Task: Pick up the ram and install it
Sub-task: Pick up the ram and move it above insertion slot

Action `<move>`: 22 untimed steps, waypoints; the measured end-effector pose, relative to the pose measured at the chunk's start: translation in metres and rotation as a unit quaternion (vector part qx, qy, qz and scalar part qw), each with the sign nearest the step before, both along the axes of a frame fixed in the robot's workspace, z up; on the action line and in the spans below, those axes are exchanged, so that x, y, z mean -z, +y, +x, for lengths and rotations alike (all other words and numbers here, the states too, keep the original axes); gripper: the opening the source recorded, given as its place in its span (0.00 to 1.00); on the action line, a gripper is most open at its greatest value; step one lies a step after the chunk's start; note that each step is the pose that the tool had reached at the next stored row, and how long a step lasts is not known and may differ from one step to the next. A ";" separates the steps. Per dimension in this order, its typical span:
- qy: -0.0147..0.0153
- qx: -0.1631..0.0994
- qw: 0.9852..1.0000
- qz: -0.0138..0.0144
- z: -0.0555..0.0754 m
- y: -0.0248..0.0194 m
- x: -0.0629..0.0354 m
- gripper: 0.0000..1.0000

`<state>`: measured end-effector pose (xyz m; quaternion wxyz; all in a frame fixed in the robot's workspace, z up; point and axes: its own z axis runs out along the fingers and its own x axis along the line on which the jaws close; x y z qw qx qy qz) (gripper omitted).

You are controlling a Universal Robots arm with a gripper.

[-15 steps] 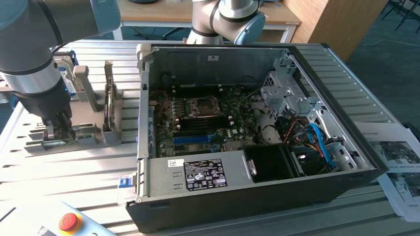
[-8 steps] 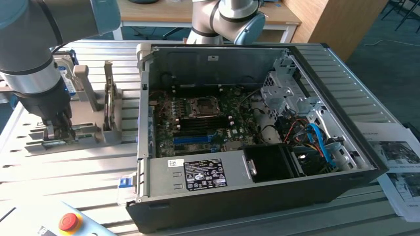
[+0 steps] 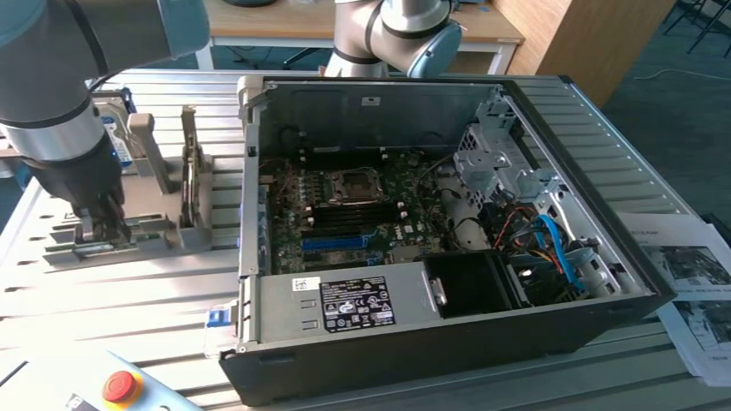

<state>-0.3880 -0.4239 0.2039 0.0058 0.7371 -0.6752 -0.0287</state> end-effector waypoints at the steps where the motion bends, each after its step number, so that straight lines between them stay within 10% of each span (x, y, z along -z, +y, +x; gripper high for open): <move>1: 0.000 0.000 1.000 0.000 0.000 0.0000 -0.0017 0.12; 22: 0.000 0.000 1.000 -0.001 0.002 0.0000 -0.0576 0.12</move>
